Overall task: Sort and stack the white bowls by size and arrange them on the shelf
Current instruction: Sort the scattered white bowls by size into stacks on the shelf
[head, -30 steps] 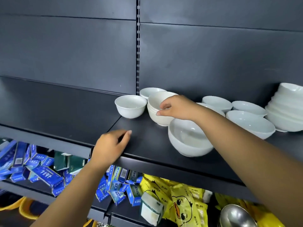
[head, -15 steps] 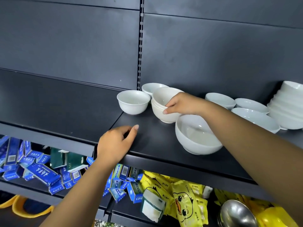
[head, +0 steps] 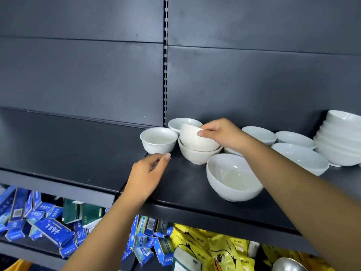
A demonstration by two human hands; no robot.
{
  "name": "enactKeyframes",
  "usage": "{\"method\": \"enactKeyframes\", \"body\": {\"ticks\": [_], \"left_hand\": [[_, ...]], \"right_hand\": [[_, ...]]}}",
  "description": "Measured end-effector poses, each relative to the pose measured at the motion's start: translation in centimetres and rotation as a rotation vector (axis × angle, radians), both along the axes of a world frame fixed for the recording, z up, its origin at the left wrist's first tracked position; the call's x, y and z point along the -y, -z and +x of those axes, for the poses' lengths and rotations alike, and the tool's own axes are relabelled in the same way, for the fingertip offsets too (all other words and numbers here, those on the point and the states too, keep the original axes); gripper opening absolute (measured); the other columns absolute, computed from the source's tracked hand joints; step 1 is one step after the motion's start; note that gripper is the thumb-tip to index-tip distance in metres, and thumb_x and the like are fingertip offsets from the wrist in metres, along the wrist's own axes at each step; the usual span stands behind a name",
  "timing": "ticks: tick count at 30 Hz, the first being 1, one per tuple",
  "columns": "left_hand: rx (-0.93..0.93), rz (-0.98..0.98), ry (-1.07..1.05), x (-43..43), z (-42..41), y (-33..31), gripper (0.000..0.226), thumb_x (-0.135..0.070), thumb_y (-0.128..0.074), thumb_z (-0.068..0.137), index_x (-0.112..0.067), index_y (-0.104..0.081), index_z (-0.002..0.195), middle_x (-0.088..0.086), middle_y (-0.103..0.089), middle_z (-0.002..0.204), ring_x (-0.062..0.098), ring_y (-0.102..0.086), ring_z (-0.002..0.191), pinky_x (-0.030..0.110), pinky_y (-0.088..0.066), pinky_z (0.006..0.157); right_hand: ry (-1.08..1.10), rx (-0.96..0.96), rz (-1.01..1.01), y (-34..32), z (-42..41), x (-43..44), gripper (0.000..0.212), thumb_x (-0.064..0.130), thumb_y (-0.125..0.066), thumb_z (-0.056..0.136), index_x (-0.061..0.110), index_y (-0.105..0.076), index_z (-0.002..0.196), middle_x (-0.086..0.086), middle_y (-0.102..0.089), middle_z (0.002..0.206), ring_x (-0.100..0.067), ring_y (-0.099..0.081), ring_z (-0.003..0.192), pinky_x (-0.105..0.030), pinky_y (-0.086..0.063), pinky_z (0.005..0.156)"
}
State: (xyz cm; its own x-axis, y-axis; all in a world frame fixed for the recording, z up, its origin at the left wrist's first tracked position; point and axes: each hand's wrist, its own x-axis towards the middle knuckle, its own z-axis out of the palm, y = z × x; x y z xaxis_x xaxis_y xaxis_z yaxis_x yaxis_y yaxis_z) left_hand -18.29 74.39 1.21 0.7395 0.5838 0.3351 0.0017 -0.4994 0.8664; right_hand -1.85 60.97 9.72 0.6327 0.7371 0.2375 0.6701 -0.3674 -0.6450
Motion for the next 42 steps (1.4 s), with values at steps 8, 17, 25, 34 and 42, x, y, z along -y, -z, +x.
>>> {"method": "enactKeyframes", "body": {"ticks": [8, 17, 25, 34, 42], "left_hand": [[0.257, -0.180, 0.289, 4.1, 2.1, -7.7, 0.055, -0.041, -0.070, 0.078, -0.026, -0.045, 0.124, -0.014, -0.057, 0.114, -0.009, -0.055, 0.101, 0.007, -0.044, 0.081], [0.336, -0.550, 0.718, 9.7, 3.2, -9.9, 0.104, -0.061, -0.084, 0.036, -0.013, -0.053, 0.123, 0.004, -0.067, 0.115, 0.018, -0.063, 0.108, 0.031, -0.055, 0.083], [0.524, -0.615, 0.600, 16.6, 5.6, -9.6, 0.110, -0.061, -0.086, 0.019, -0.026, -0.045, 0.114, -0.010, -0.066, 0.105, 0.007, -0.065, 0.100, 0.027, -0.053, 0.080], [0.468, -0.547, 0.625, 26.1, 9.9, -6.8, 0.102, -0.038, -0.076, 0.033, -0.026, -0.029, 0.123, -0.010, -0.054, 0.112, -0.013, -0.061, 0.084, 0.007, -0.048, 0.061], [0.245, -0.334, 0.502, 33.2, 17.4, -9.4, 0.079, -0.024, -0.078, 0.050, -0.028, -0.031, 0.114, -0.022, -0.049, 0.100, -0.027, -0.052, 0.069, -0.001, -0.042, 0.055]], "right_hand": [[-0.192, -0.021, 0.254, -6.7, -4.2, 6.2, 0.022, 0.009, -0.062, 0.084, 0.027, -0.068, 0.096, 0.020, -0.069, 0.076, 0.008, -0.061, 0.074, -0.009, -0.048, 0.073], [-0.217, -0.043, 0.406, -8.6, -7.5, 13.6, 0.023, 0.019, -0.074, 0.065, 0.015, -0.074, 0.088, 0.022, -0.070, 0.078, 0.007, -0.063, 0.079, -0.010, -0.049, 0.068], [0.054, -0.518, 0.754, -3.7, -6.5, 18.0, 0.040, 0.039, -0.062, 0.069, 0.022, -0.060, 0.105, 0.008, -0.066, 0.105, -0.007, -0.059, 0.104, -0.028, -0.043, 0.099], [-0.144, -0.658, 0.937, 0.0, -2.3, 26.5, 0.050, 0.045, -0.079, 0.058, 0.018, -0.073, 0.100, -0.006, -0.068, 0.113, -0.018, -0.062, 0.108, -0.024, -0.051, 0.084], [-0.146, -0.660, 0.878, -0.8, 6.5, 35.6, 0.075, 0.044, -0.086, 0.047, 0.011, -0.062, 0.110, -0.003, -0.069, 0.110, -0.016, -0.063, 0.106, -0.023, -0.052, 0.081]]}}
